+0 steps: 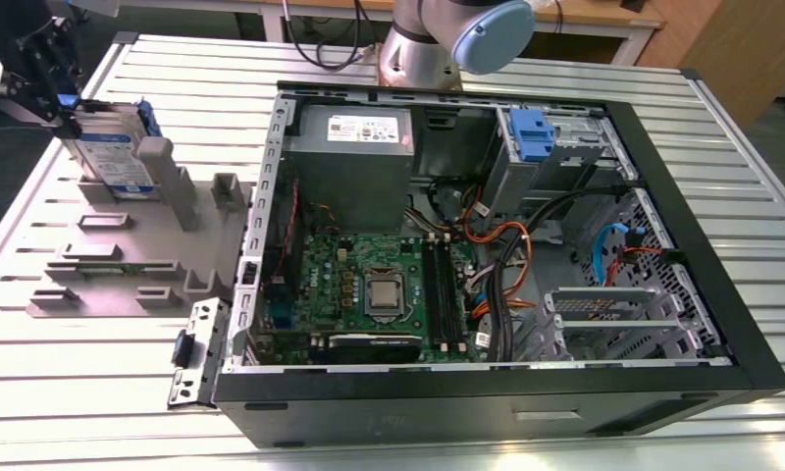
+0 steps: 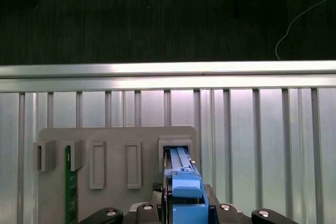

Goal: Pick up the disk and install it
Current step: 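Pick up the disk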

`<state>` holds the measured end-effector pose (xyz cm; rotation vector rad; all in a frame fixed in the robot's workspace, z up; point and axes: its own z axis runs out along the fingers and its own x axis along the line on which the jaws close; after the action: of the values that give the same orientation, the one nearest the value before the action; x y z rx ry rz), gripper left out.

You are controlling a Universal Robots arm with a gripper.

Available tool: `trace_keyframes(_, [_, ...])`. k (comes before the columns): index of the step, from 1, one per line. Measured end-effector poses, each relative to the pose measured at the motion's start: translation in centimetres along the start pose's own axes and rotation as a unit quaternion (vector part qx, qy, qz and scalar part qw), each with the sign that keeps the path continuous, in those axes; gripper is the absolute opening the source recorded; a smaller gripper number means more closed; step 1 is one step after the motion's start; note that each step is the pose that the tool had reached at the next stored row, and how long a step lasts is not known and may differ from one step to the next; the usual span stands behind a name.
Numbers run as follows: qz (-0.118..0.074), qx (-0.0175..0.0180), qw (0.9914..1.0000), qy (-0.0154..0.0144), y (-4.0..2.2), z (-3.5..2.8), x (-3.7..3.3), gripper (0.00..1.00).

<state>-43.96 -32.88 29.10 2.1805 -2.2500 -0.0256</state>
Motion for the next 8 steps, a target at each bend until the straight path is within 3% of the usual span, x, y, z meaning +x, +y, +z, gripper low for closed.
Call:
trace_keyframes(1, [0.000, 0.0000, 1.00000, 0.0000, 0.00, 0.00, 0.00, 0.43])
trace_keyframes(2, [0.000, 0.0000, 1.00000, 0.0000, 0.00, 0.00, 0.00, 0.37])
trace_keyframes(8, [0.000, 0.0000, 1.00000, 0.0000, 0.00, 0.01, 0.00, 0.37])
